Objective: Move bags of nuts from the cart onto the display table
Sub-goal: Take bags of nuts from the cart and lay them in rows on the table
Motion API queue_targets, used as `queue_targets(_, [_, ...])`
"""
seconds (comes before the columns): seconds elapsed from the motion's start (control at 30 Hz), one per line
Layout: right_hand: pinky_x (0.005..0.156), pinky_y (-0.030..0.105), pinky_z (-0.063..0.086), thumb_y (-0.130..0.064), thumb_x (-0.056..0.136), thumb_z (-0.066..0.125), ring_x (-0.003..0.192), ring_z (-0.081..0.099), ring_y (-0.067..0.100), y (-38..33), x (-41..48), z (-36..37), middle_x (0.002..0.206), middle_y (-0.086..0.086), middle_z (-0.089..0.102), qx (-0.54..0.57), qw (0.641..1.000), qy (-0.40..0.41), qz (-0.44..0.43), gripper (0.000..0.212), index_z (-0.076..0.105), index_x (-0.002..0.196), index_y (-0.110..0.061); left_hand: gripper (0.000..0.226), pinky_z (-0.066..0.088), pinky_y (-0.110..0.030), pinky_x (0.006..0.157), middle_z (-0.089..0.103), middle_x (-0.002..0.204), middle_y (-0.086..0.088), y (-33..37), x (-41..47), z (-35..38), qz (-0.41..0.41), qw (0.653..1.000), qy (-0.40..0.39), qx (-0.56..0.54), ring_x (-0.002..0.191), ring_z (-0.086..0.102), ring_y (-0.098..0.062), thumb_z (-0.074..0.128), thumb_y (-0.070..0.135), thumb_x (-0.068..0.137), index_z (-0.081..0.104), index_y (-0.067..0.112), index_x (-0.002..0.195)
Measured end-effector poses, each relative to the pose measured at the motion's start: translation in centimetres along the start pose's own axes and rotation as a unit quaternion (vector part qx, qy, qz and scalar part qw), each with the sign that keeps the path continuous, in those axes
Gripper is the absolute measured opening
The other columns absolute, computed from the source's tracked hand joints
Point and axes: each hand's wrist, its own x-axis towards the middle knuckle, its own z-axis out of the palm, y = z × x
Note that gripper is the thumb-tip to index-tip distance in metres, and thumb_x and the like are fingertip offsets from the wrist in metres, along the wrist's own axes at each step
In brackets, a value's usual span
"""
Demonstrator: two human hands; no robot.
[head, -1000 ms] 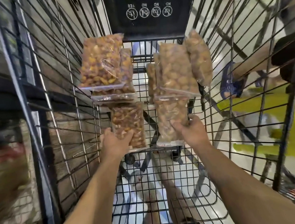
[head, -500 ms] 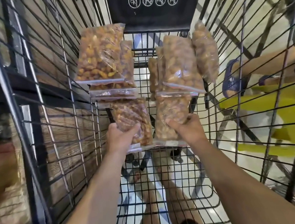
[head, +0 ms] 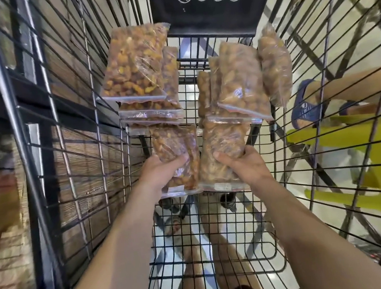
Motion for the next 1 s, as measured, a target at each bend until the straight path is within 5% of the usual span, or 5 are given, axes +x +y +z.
queue_targets(0.1, [0.063,0.010,0.052,-0.030,0.083,0.090,0.071,0.071,-0.006,0.0,-0.2,-0.3,0.097,-0.009,0.076,-0.025,0.999,-0.028,0.000,0.036,0.060,0.101,-0.027,0.041,0.042,-0.044,0.111,0.060,0.126,0.007,0.1,-0.4,-0.4,-0.007,1.000,-0.017,0.016,0.118,0.059,-0.017,0.081,0.042,0.090,0.060,0.018,0.116])
queue_targets(0.27, [0.091,0.026,0.053,-0.028,0.081,0.092,0.094,0.075,0.007,0.2,-0.7,0.1,0.102,-0.006,0.080,-0.028,0.999,-0.016,0.008,0.036,0.065,0.103,-0.020,0.075,0.034,-0.054,0.122,0.048,0.155,-0.001,-0.2,-0.9,-0.1,0.017,1.000,-0.009,0.012,0.147,0.044,-0.031,0.077,0.037,0.094,0.040,0.017,0.157])
queue_targets(0.57, [0.094,0.046,0.059,-0.045,0.076,0.092,0.095,0.077,0.016,-2.1,-4.8,-0.7,0.089,-0.006,0.082,-0.042,0.999,-0.020,-0.019,0.042,0.059,0.097,-0.030,0.069,0.041,-0.051,0.115,0.054,0.153,-0.004,0.4,-5.9,-1.3,0.068,0.997,0.043,-0.006,0.138,0.052,-0.026,0.079,0.046,0.091,0.051,0.019,0.147])
queue_targets(0.73, [0.077,0.038,0.062,-0.028,0.087,0.087,0.059,0.073,0.001,-5.4,-10.3,-1.6,0.065,-0.013,0.074,-0.041,0.997,-0.045,-0.055,0.031,0.059,0.099,-0.024,0.059,0.043,-0.045,0.112,0.061,0.142,0.002,1.3,-12.0,-3.0,0.100,0.993,0.062,-0.027,0.130,0.056,-0.020,0.079,0.049,0.090,0.056,0.023,0.138])
queue_targets(1.0, [0.109,0.053,0.054,-0.053,0.066,0.091,0.086,0.079,0.005,-10.7,-22.9,-2.2,0.096,-0.017,0.082,-0.079,0.979,-0.109,-0.157,0.101,0.051,0.154,-0.023,0.037,0.045,-0.028,0.074,0.060,0.097,0.018,1.6,-25.4,-6.3,0.192,0.974,0.112,-0.038,0.089,0.057,0.001,0.077,0.045,0.093,0.057,0.026,0.118])
